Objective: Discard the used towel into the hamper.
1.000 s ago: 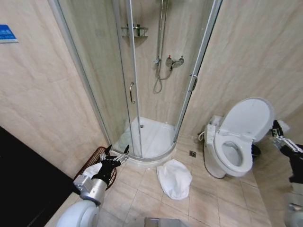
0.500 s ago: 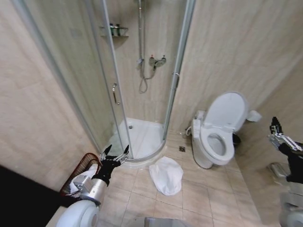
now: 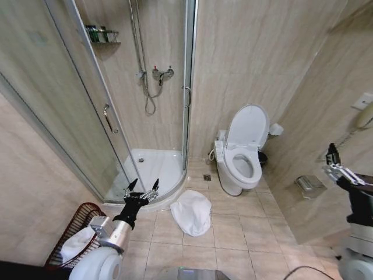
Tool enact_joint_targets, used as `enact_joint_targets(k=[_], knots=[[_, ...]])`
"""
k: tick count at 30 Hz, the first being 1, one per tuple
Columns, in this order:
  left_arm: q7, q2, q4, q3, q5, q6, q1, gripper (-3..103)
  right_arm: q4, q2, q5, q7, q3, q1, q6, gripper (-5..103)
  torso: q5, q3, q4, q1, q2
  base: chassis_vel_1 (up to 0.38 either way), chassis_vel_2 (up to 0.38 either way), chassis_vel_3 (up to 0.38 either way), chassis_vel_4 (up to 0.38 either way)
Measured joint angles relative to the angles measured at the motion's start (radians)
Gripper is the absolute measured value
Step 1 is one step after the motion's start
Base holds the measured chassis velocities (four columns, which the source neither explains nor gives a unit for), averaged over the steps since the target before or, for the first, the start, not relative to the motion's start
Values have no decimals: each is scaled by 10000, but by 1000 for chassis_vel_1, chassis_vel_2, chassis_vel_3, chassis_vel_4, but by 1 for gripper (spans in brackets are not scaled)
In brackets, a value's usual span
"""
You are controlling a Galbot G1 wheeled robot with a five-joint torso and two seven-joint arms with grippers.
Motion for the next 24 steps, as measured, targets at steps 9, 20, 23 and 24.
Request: enact_joint_targets(k=[9, 20, 23, 24], knots=[[0, 0, 0, 0, 0, 0, 0, 99, -20, -94, -188, -63, -113, 201, 382, 100, 1, -214, -1, -188, -404, 0, 0, 0, 0], [0, 0, 0, 0, 0, 0, 0, 99, -534, -408, -772, -981, -893, 485, 343, 100, 0, -559, 0, -480, -1043, 0, 0, 0, 0], [0, 0, 0, 0, 0, 0, 0, 99, -684, -338, -905, -1120, -1014, 769, 309, 100, 3, -640, 0, -551, -1194, 0, 0, 0, 0], [0, 0, 0, 0, 0, 0, 0, 99, -707, -301, -935, -1098, -1082, 892, 269, 100, 5, -673, 0, -584, -1262, 0, 0, 0, 0]])
